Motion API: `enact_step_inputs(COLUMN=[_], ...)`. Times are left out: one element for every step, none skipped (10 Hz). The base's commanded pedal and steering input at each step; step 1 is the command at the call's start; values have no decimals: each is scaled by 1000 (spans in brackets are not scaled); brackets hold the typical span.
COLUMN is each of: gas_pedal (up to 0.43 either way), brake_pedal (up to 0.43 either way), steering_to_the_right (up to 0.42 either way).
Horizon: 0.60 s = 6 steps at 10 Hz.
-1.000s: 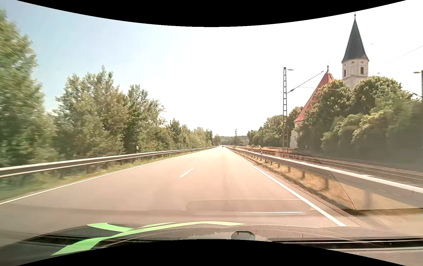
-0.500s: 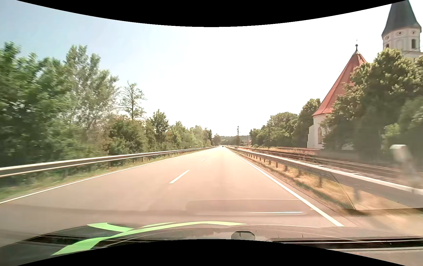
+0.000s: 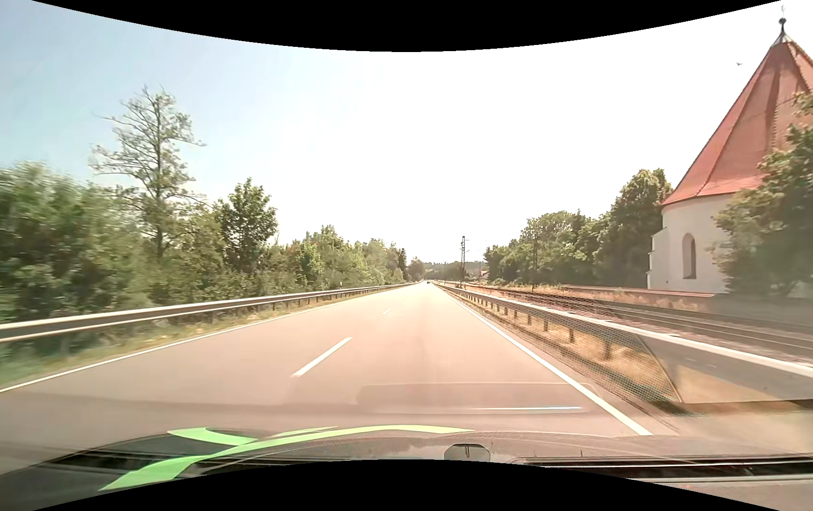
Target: Follow the waypoints while adhering to traffic rules and regulations
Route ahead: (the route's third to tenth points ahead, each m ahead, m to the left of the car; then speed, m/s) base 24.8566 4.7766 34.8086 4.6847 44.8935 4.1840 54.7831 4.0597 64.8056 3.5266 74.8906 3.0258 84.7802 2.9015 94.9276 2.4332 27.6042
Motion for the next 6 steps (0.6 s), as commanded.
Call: enact_step_inputs(gas_pedal=[268, 268, 268, 268, 268, 260], brake_pedal=[0, 0, 0, 0, 0, 0], steering_to_the_right=[-1, -2, -1, -2, -2, -2])
